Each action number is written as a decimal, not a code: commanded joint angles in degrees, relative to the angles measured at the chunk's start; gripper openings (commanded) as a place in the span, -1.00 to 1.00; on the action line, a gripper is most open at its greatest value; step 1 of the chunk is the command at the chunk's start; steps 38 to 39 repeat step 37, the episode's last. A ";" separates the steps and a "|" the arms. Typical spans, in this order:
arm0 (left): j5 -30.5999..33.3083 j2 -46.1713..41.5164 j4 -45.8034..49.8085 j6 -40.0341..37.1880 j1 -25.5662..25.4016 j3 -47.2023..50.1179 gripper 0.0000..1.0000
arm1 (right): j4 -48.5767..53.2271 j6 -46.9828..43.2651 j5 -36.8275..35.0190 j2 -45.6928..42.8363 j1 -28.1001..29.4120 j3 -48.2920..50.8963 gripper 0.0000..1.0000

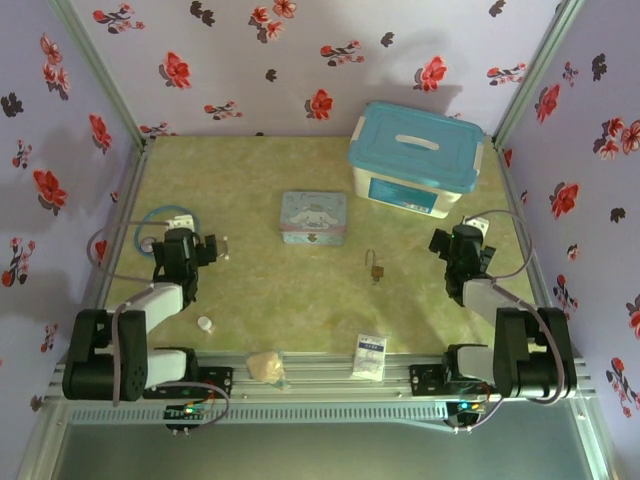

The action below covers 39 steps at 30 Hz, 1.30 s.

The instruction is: Unlock the padlock with the key

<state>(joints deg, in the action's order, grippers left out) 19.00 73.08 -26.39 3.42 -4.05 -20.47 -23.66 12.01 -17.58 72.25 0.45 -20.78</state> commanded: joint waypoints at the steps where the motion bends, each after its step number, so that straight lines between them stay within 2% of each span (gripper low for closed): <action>1: -2.26 2.69 -14.62 -2.51 1.78 -0.23 0.99 | -15.57 1.31 3.75 2.55 -1.55 1.47 0.99; 3: -4.23 5.00 -14.09 -2.55 2.69 -2.12 0.99 | -16.69 -0.24 5.34 4.47 -1.77 0.30 0.99; 5: -8.94 7.59 -19.08 0.56 4.76 -1.71 0.99 | -16.61 -1.51 5.83 5.77 -1.78 -0.82 0.99; 6: -9.08 8.49 -19.26 0.79 4.89 -1.76 0.99 | -18.12 -1.98 5.87 6.09 -1.77 -0.35 0.99; 10: -11.13 15.33 -27.03 0.04 4.92 -0.81 0.99 | -34.14 -2.56 4.80 11.62 -1.94 5.26 0.99; 13: -11.60 15.45 -27.15 -0.29 4.89 -0.80 0.99 | -43.82 -3.07 5.16 19.19 -1.94 5.73 0.99; 14: -11.58 15.06 -25.75 -0.20 4.88 -1.16 0.99 | -41.53 -3.48 6.39 18.34 -1.94 4.86 0.99; 16: -11.53 15.30 -25.67 -0.42 4.81 -1.39 0.99 | -27.75 -3.32 6.93 15.65 -1.86 0.23 0.99; 19: -11.56 15.33 -25.62 -0.35 4.82 -1.40 0.99 | -29.02 -6.12 6.46 17.52 -0.10 -0.80 0.99; 21: -11.53 15.29 -25.64 -0.43 4.82 -1.37 0.99 | -25.96 -5.78 6.44 16.56 -0.10 -1.54 0.99; 23: -11.45 15.29 -25.73 -0.43 4.84 -1.39 0.99 | -28.70 -6.28 6.51 17.32 -0.03 -0.83 0.99; 39: -11.45 15.33 -25.72 -0.43 4.83 -1.41 0.99 | -26.10 -7.08 9.62 17.01 -0.10 -1.93 0.99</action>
